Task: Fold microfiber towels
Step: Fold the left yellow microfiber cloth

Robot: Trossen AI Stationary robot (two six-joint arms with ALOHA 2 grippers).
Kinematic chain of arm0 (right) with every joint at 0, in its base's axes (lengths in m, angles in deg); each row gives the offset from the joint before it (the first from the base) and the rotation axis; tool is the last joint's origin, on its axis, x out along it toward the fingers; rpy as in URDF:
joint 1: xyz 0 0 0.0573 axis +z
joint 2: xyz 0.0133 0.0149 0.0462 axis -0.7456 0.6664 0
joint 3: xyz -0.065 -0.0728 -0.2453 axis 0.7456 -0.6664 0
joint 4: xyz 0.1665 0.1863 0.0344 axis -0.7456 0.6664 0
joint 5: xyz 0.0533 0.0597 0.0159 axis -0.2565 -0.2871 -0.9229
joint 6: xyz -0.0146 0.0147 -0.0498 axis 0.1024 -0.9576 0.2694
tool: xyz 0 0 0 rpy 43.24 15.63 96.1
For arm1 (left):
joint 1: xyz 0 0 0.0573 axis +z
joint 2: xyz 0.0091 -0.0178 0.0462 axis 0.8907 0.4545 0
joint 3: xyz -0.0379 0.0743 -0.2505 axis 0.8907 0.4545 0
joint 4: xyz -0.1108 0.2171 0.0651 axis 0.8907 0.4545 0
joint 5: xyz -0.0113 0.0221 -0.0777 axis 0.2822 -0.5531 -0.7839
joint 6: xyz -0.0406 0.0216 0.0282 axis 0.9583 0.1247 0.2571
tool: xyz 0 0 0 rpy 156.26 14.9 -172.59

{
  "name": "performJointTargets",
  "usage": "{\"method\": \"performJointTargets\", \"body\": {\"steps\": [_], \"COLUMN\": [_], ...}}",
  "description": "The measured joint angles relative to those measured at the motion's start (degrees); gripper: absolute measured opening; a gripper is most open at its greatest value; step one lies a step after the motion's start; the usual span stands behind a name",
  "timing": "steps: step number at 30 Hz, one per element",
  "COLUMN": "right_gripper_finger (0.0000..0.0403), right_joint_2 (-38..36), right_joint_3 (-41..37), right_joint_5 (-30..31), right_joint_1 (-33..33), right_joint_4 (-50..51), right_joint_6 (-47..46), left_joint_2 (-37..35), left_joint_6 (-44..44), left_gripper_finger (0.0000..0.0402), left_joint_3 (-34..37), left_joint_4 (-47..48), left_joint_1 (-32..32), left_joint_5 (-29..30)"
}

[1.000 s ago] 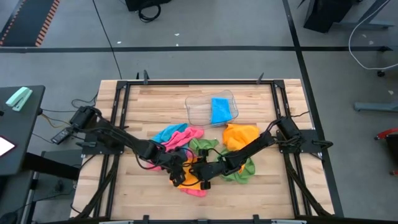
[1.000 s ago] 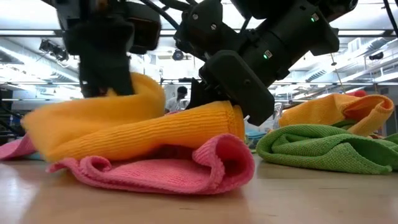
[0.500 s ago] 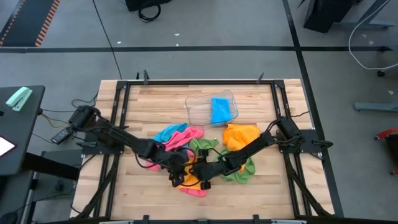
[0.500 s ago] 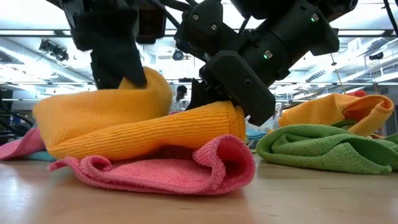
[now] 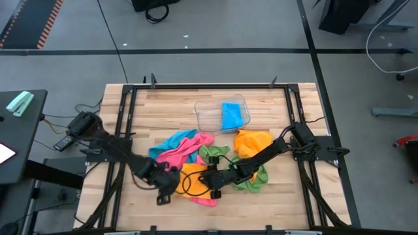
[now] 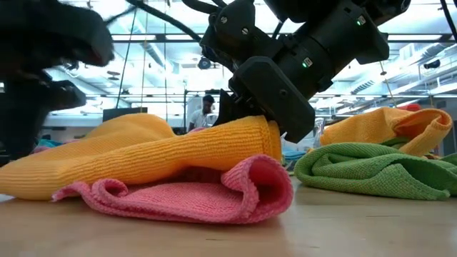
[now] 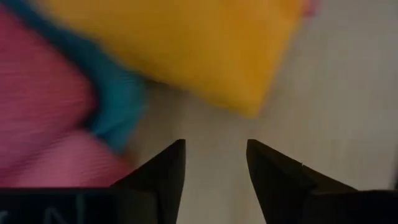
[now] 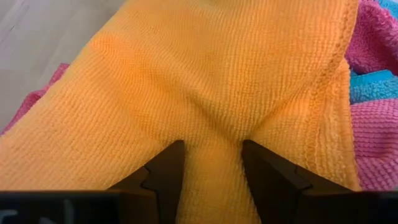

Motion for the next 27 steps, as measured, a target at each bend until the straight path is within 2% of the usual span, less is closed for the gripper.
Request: {"method": "performJointTargets", "body": {"steps": [2, 6, 10, 17, 22, 27], "right_gripper_finger": [0.0174, 0.0174, 0.0174, 0.0174, 0.0174, 0.0174], "right_joint_2": [0.0, 0.0, 0.0, 0.0, 0.0, 0.0], "right_joint_3": [0.0, 0.0, 0.0, 0.0, 0.0, 0.0], "right_joint_5": [0.0, 0.0, 0.0, 0.0, -0.1, -0.1], "right_joint_1": [0.0, 0.0, 0.0, 0.0, 0.0, 0.0], "right_joint_4": [-0.1, -0.3, -0.4, -0.7, -0.8, -0.9], "right_joint_6": [0.0, -0.1, -0.1, -0.1, -0.1, -0.1], "left_joint_2": [0.0, 0.0, 1.5, 7.0, 7.3, 7.4], "left_joint_6": [0.4, 0.5, 3.6, 5.8, 7.0, 8.0], "left_gripper_finger": [0.0192, 0.0205, 0.0207, 0.0191, 0.0178, 0.0147], "left_joint_3": [0.3, 0.3, 0.3, 0.3, 0.2, 0.2], "left_joint_4": [-2.3, -5.4, -5.6, -11.1, -11.4, -11.0], "left_joint_1": [-1.6, -4.2, -5.0, -4.7, -4.2, -4.1], "left_joint_5": [0.2, 5.4, 5.6, 4.1, 4.1, 4.9]}}
